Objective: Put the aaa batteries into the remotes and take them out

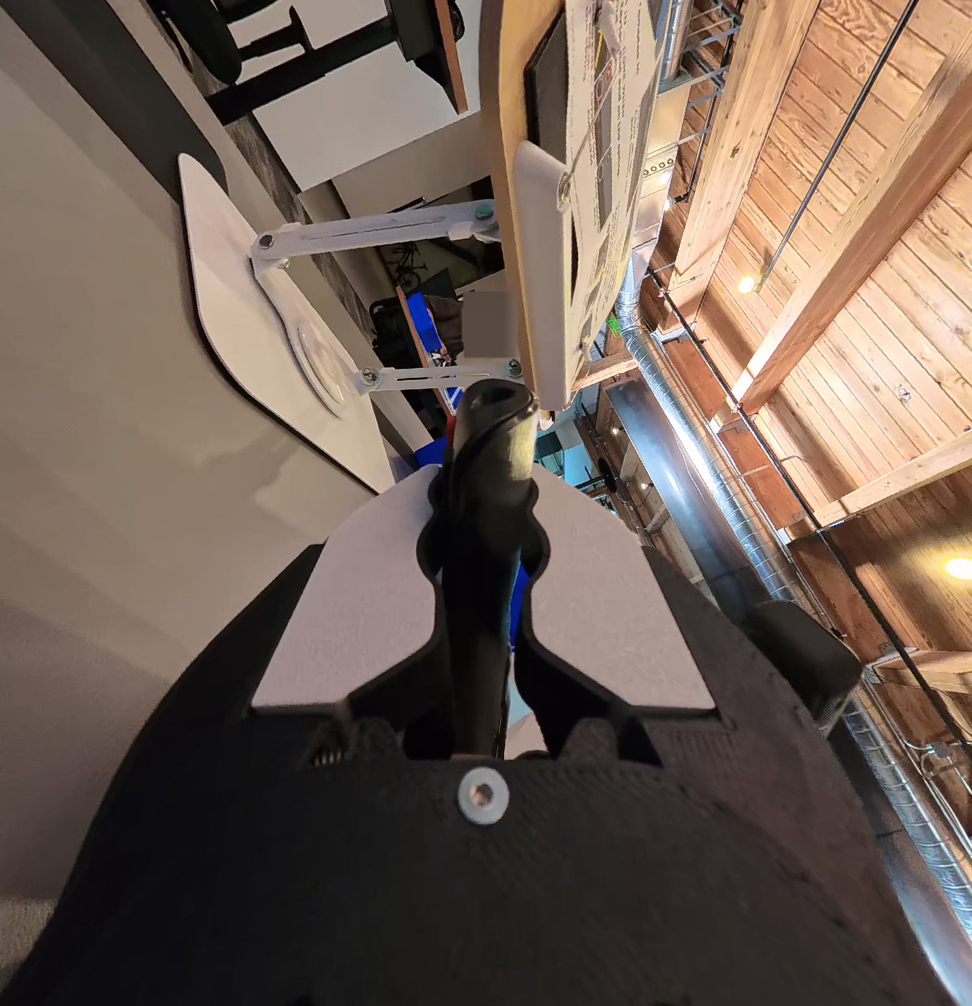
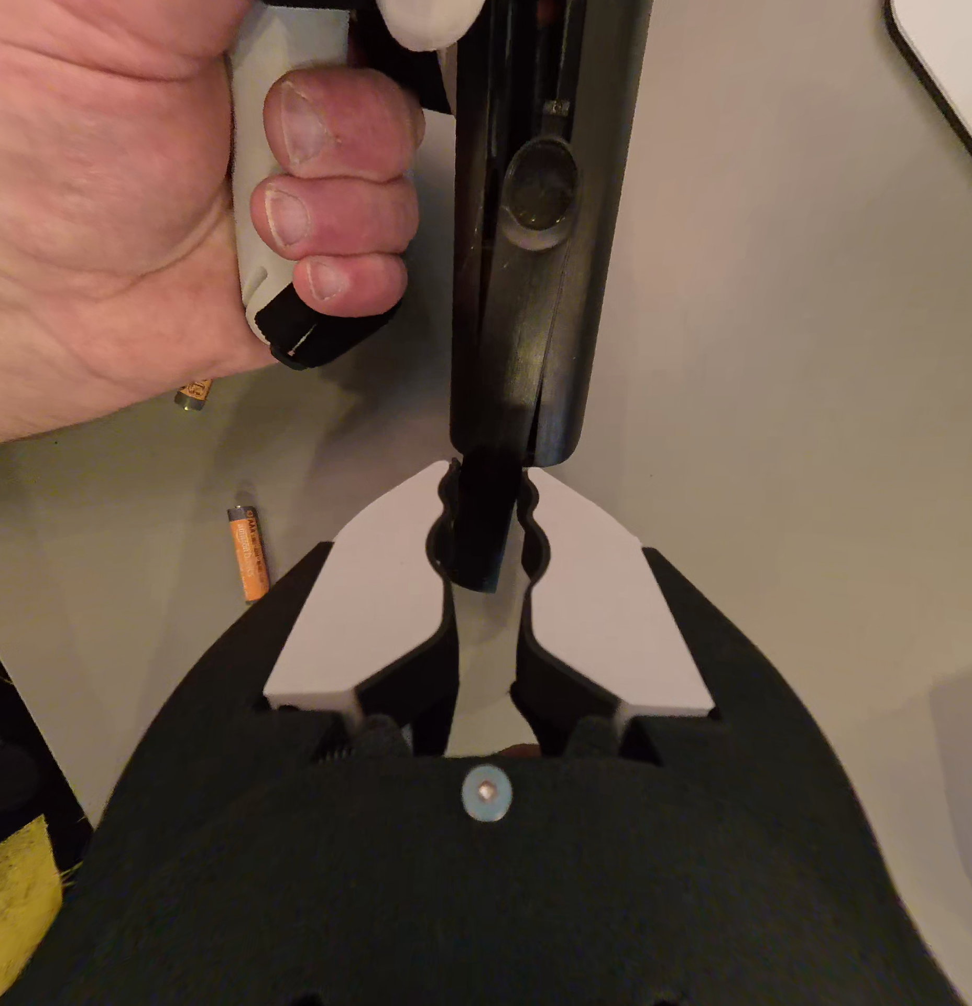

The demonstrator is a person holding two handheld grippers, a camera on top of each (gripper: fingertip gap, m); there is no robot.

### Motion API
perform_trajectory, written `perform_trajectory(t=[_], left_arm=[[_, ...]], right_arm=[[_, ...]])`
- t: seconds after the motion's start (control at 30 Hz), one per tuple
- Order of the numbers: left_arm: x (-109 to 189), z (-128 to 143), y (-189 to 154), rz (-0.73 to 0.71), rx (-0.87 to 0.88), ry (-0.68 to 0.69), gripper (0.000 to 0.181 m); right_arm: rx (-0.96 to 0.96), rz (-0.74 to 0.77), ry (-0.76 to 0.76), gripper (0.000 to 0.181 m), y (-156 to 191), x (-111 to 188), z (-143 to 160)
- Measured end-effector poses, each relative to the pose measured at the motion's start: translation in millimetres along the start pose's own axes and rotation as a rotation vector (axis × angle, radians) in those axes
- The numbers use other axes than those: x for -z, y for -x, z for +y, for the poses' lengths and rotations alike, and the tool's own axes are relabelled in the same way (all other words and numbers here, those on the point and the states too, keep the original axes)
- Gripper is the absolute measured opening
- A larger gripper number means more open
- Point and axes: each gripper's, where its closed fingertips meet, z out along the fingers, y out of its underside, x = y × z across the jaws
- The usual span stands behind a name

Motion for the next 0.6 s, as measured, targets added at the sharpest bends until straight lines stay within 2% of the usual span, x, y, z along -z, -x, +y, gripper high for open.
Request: perform_trajectory(t=[0.2,0.4,0.6], left_arm=[[-1.1,3.4,0.1,0.002,0.008,0.011,0.024],[-0.3,1.2,1.0,0.000,0.013,0.002,0.024],[0.4,-0.5,3.3,0.002,0.034,-0.004,0.024]], right_arm=[[0.083,0.042,0.064,0.019,-3.3,0.6,4.8],[0.045,-0.004,0.091,0.020,-0.9,1.3,3.2],[0.037,-0.020,0.114,0.028,1.5,1.5,2.3]])
